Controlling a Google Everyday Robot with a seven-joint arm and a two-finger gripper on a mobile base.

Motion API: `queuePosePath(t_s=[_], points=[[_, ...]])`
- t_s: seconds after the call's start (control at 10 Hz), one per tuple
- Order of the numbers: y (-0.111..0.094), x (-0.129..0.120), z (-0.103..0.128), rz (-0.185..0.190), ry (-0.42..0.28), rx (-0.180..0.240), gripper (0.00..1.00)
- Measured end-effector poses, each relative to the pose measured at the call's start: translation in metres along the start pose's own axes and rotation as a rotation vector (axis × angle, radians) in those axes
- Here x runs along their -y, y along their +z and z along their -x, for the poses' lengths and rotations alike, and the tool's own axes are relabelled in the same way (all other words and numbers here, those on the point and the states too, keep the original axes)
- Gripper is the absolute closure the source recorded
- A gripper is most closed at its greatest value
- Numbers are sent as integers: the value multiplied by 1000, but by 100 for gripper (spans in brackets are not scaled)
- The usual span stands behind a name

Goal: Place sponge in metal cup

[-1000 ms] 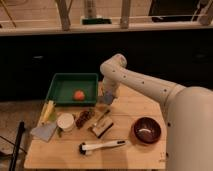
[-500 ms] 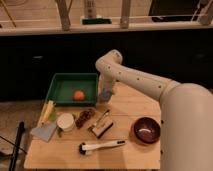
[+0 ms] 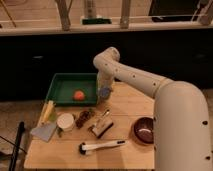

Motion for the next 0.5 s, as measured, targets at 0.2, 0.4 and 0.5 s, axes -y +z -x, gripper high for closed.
queuePosePath(t_s=[0.2,0.4,0.5], points=[[3,5,-3,-3,8,4,98],[5,5,-9,-7,29,9,98],[6,5,-12,-12,39,12,98]])
